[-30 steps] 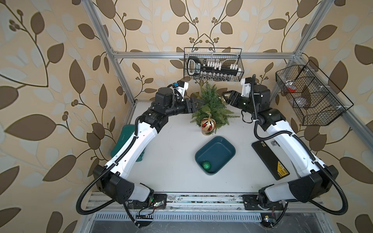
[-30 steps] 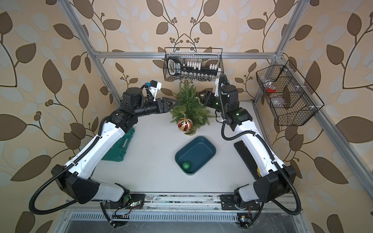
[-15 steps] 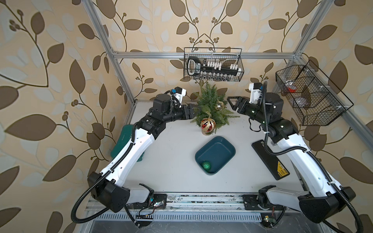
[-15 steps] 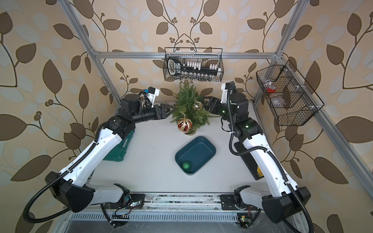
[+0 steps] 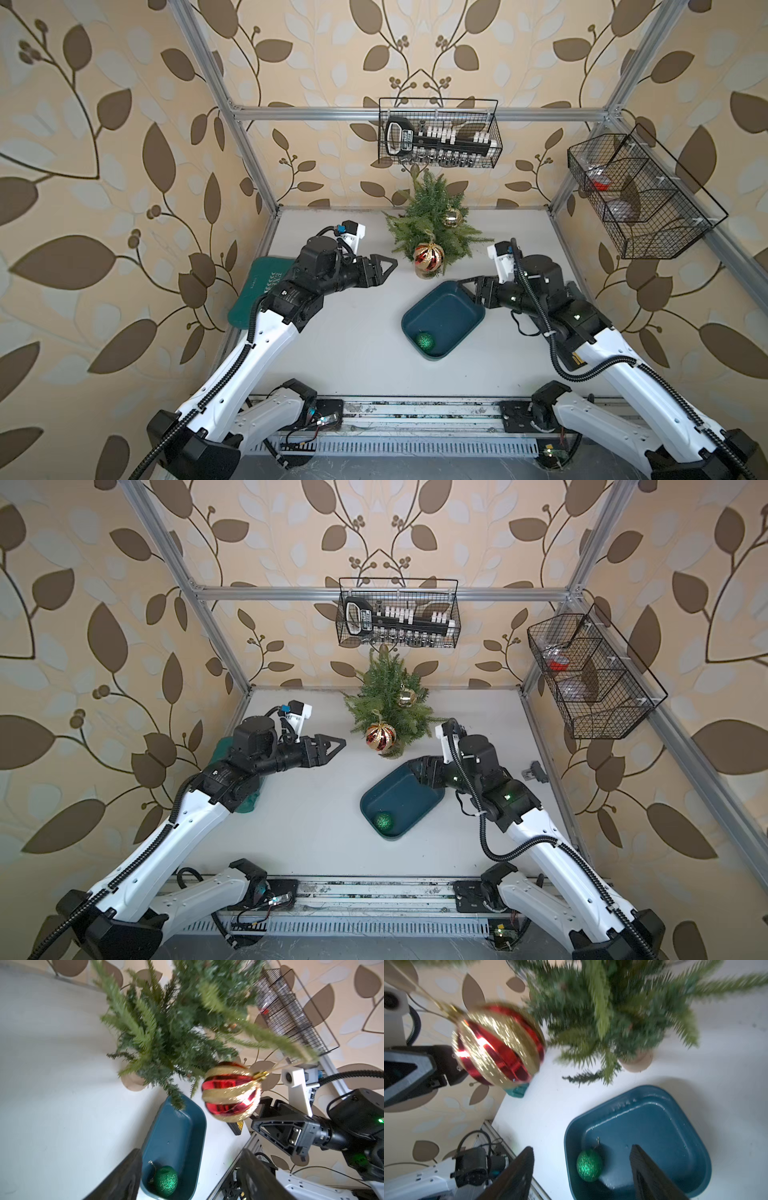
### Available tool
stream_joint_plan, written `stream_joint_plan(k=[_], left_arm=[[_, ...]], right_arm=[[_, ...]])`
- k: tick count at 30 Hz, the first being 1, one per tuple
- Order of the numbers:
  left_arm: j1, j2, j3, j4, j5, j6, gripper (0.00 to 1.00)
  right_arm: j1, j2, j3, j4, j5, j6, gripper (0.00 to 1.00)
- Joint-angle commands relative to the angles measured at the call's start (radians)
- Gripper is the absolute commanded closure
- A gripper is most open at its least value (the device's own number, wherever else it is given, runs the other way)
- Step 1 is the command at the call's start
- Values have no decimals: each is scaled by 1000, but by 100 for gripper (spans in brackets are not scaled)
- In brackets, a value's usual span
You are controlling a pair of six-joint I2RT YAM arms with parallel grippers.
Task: Decorate the small christmas tree with ornaments
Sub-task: Hang an ornament on the christmas tree.
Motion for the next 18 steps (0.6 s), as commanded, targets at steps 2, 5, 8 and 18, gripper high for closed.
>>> stream_joint_plan(k=[2, 5, 8, 18], left_arm=[[14, -32, -106, -12, -23, -38, 26], [14, -42, -174, 8, -21, -64, 26], [14, -42, -209, 6, -32, -71, 26], [14, -20, -291, 60, -9, -104, 26]], right_arm=[[89, 15, -116, 24, 19, 58, 30], [184, 67, -154, 52, 58, 89, 30], [267, 133, -159, 64, 89, 113, 28], [361, 347, -134, 108, 157, 140, 30]])
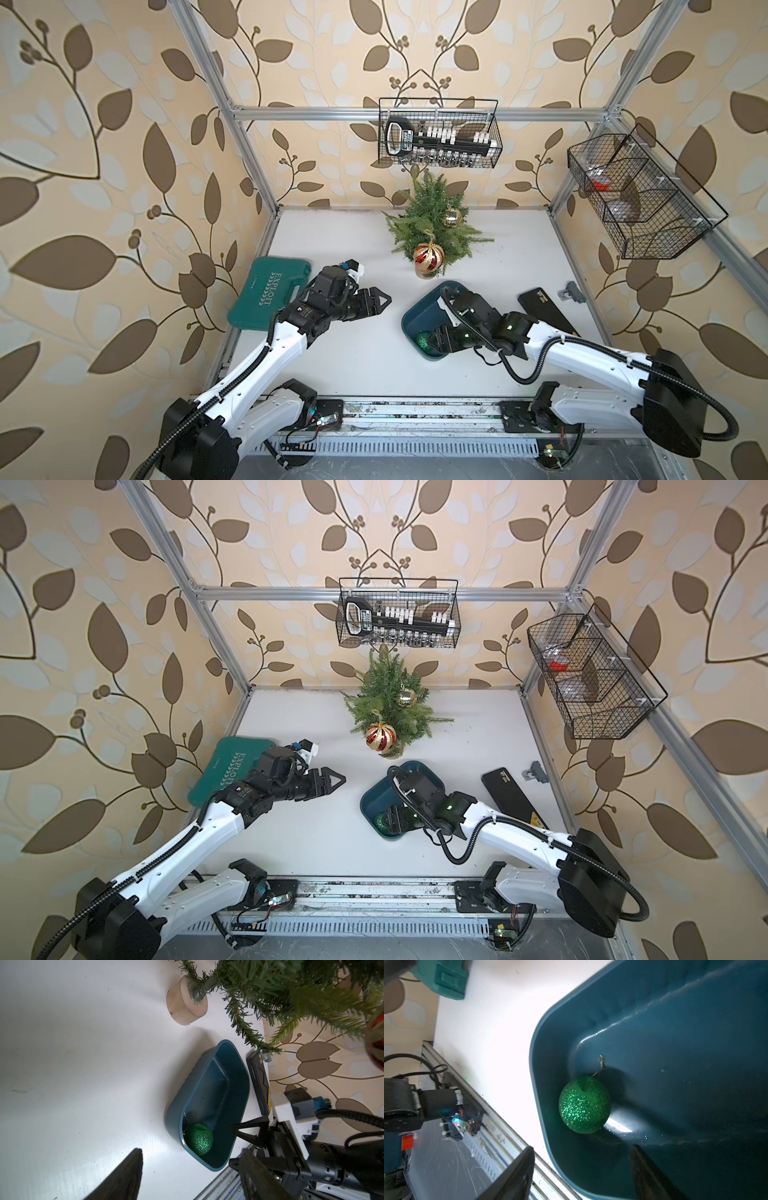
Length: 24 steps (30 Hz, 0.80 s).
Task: Decorate the small christmas tree with ornaments
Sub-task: Hang an ornament on the christmas tree, then pick up an ornament from the container.
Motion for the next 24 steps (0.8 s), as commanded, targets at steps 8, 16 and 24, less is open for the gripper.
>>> stream_joint_plan(k=[8, 16, 24], left_arm=[[14, 10, -17, 67, 20, -20, 26], [14, 13, -9, 59, 16, -15, 26], [14, 19, -8, 67, 18, -19, 26]], right_arm=[[33, 165, 84, 31, 73, 0, 34], [37, 230, 127, -35, 111, -22, 33], [59, 235, 171, -144, 183, -51, 28]])
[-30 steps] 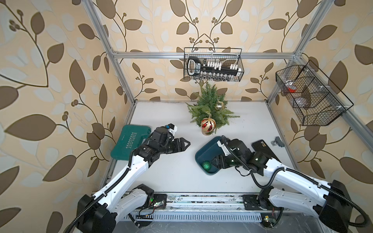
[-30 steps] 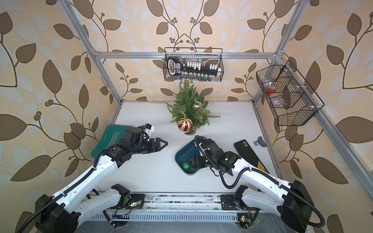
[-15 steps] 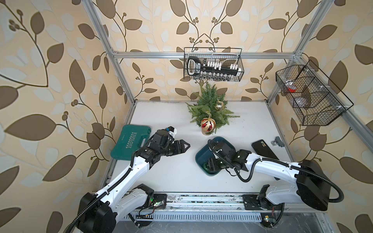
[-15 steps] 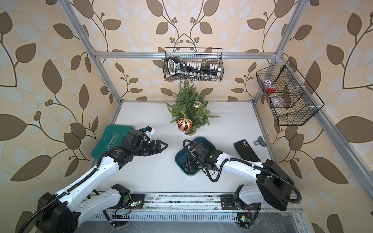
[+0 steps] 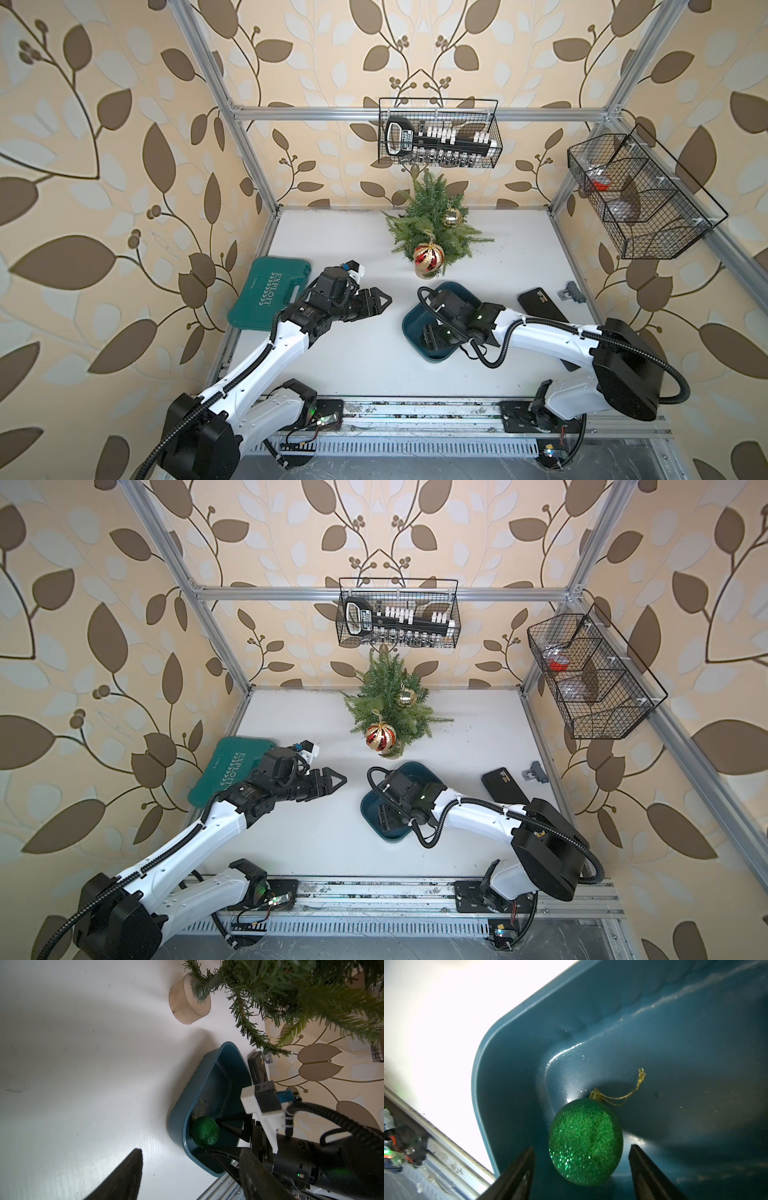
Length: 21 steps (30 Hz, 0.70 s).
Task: Decorate the small christmas tree with ornaments
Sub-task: Pick up an ornament from the container.
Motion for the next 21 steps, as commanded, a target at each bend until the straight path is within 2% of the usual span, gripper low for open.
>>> stream_joint_plan(k=[1, 14, 21], left_arm=[[14, 2, 1, 32, 17, -3, 26], [14, 7, 3, 39, 24, -7, 26], [14, 6, 7, 34, 24, -5, 26]], right_arm=[[18, 9, 36, -81, 60, -24, 28], [34, 106, 51, -30, 89, -35, 29], [33, 127, 54, -13, 86, -46, 39]])
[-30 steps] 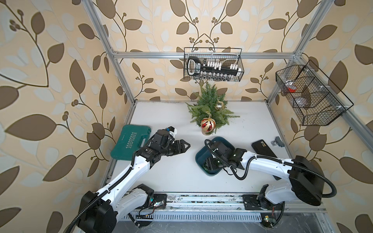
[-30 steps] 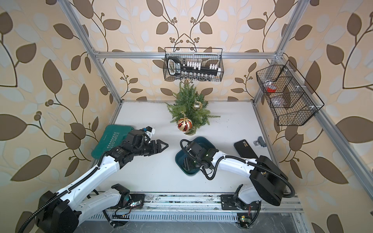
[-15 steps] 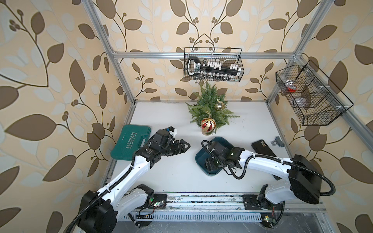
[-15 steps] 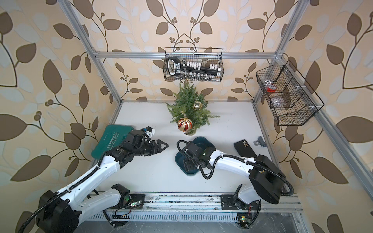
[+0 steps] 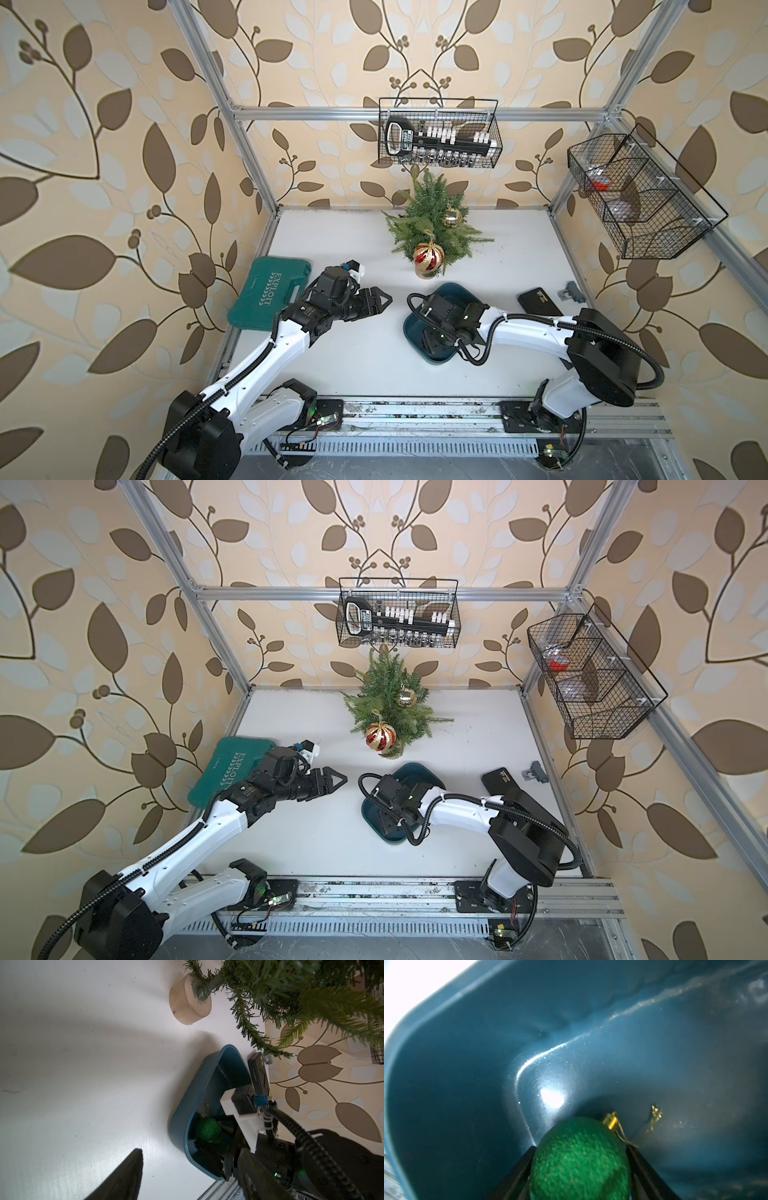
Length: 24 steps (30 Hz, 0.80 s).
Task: Decorate the small christmas tree with ornaments
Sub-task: Pick up an ornament from the container.
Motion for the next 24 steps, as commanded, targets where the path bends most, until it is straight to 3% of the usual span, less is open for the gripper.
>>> stream_joint_plan(k=[1, 6, 12, 18, 24], left_arm=[[14, -4, 9, 24, 23, 1, 26], [14, -4, 31, 23, 36, 4, 27], [14, -25, 81, 26, 78, 21, 27], [9, -54, 141, 40, 163, 58, 27], [-2, -63, 230, 47, 219, 52, 30]], right_arm=[[5, -1, 22, 1, 20, -14, 41], [4, -120, 10, -8, 26, -23, 43], [-7, -377, -7, -51, 13, -32, 44], [-40, -587, 24, -86, -58, -34, 44], [-136, -670, 124, -129, -184, -71, 44]])
